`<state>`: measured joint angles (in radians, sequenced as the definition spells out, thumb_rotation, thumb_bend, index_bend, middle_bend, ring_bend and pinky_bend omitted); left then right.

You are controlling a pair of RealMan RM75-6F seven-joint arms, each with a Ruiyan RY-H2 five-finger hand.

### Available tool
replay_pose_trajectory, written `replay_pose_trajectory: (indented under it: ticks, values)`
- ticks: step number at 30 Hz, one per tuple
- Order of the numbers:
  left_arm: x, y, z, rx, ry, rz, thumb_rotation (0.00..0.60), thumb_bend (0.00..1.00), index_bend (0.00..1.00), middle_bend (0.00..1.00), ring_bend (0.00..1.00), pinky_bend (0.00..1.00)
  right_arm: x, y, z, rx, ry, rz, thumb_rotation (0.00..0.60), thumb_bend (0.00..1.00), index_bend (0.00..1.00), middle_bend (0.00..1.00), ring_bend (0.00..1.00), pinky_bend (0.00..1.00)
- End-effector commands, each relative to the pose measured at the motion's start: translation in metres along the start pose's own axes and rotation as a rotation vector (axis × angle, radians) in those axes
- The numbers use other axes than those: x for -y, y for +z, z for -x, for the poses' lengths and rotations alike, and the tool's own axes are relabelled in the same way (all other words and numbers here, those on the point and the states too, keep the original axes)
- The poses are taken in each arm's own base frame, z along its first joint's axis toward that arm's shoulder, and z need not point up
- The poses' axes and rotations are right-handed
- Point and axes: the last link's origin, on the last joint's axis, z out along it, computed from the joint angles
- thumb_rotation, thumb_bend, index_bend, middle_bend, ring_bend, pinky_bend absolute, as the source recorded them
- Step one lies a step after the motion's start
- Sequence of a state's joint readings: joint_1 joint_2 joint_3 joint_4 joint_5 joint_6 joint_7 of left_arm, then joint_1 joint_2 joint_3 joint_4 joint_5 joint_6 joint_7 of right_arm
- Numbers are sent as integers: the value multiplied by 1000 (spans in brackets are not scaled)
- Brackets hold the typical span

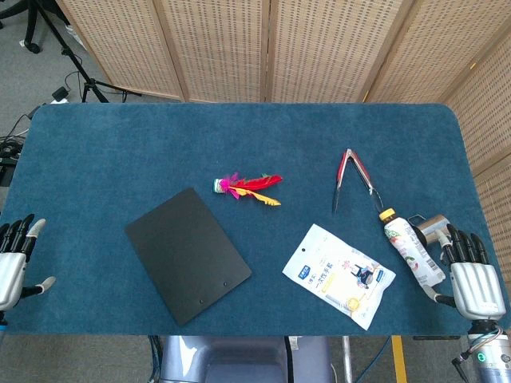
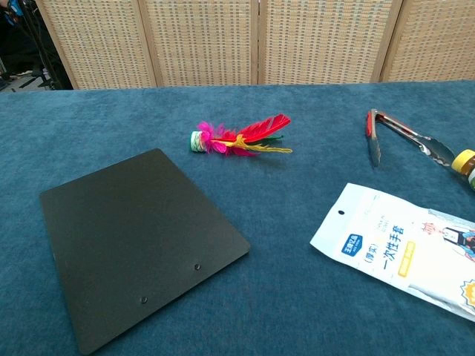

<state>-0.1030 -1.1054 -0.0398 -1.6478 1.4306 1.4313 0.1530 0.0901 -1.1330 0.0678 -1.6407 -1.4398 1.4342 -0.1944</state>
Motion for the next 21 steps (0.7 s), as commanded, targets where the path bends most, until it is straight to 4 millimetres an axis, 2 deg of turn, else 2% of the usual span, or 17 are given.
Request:
replay_pose_trajectory:
  ticks: [1,21]
  values:
    - [0,0,0,1,3,-2,600,0,0,0,0,13,0,0,0,1,0,0,600,2,0,0,0,0]
    - [-2,1,-2,1,-8,10,600,0,0,0,0,14,0,0,1,3,-9,5,600,26,0,0,0,0]
